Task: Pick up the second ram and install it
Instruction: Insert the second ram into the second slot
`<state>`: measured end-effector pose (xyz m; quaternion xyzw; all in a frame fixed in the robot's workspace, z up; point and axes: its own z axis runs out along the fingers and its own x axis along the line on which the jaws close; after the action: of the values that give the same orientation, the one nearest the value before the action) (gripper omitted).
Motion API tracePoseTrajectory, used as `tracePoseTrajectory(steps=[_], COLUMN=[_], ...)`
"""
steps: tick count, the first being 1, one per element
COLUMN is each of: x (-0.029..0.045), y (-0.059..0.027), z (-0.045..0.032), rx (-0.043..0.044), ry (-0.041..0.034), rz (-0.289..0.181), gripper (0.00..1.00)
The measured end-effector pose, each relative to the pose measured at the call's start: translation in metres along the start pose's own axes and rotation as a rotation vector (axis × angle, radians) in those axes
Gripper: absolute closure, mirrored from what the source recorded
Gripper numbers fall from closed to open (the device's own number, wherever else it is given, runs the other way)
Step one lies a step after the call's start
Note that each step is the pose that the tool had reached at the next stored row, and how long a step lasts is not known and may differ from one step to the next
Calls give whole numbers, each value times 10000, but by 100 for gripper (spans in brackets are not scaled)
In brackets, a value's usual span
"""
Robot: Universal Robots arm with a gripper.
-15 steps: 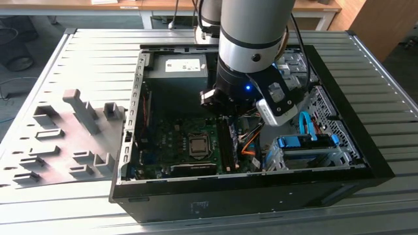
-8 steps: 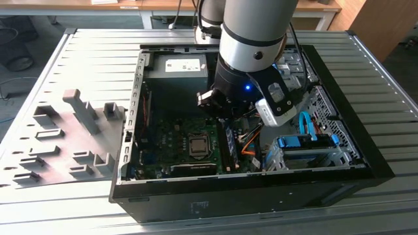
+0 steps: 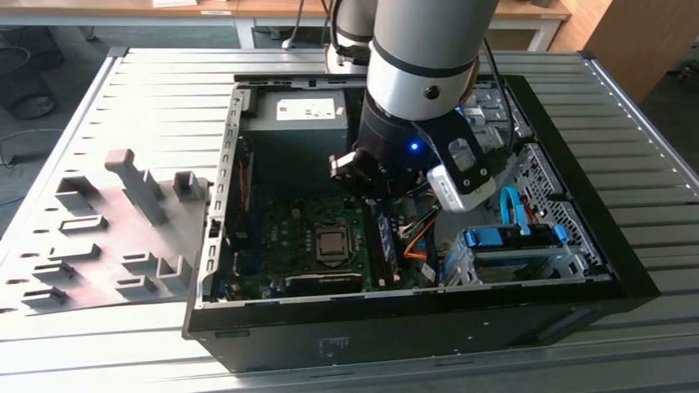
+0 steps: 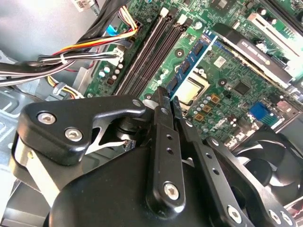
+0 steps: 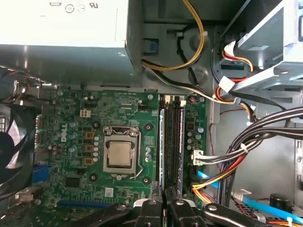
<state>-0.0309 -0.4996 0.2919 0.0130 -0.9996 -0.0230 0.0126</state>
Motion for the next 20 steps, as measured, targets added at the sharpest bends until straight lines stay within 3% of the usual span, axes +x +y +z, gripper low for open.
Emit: tracePoseTrajectory(steps=[5, 20], x=[-18, -116], y=[-2, 0], z=[46, 316], rx=[4, 3], ry=[4, 37], rz=[1, 2], gripper=[86, 86])
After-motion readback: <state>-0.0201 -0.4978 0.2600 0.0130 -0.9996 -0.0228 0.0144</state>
